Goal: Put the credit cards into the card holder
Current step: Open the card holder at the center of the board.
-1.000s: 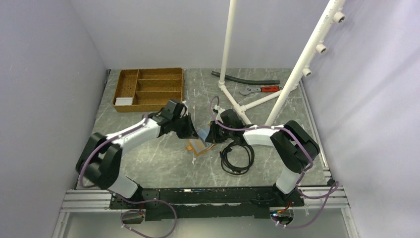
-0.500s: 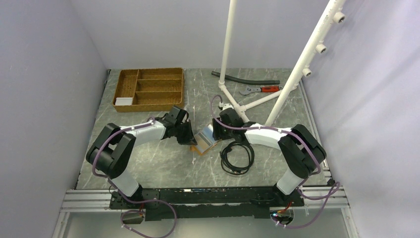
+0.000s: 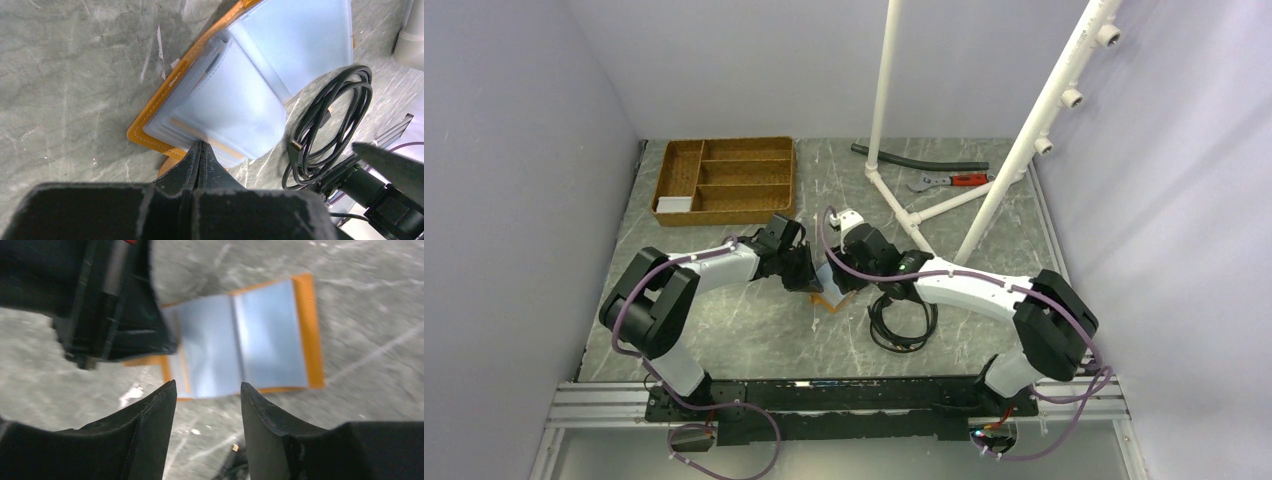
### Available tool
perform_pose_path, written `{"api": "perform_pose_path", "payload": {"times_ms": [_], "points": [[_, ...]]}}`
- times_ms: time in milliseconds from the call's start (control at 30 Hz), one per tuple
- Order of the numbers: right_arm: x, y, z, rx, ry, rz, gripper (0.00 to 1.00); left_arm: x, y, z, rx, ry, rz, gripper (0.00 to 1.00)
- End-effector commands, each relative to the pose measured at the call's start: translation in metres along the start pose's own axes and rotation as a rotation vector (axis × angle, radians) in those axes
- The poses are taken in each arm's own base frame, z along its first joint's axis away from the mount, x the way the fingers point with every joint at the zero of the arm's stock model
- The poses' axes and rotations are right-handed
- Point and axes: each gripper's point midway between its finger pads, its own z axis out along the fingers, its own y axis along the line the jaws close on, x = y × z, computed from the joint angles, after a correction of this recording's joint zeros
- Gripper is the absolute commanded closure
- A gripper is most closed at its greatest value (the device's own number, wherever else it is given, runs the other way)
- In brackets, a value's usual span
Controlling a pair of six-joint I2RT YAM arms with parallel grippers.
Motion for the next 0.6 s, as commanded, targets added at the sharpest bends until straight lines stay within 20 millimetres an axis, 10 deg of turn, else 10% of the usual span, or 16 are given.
{"api": "perform_pose_path", "payload": {"times_ms": [0, 133, 567], "points": [[-0.021, 0.04, 0.011, -0.217, -0.021, 0.015, 0.55, 0.011, 0.032, 0.006, -0.13, 0.036, 0.018, 1.0], [-0.019, 0.049, 0.019, -0.276, -0.007, 0.03, 0.75, 0.012, 0.034, 0.007, -0.141, 0.052, 0.023, 1.0], [0.007, 0.056, 0.04, -0.286, 0.039, 0.009, 0.8, 0.009, 0.032, 0.004, -0.149, 0.054, 0.038, 1.0]]}}
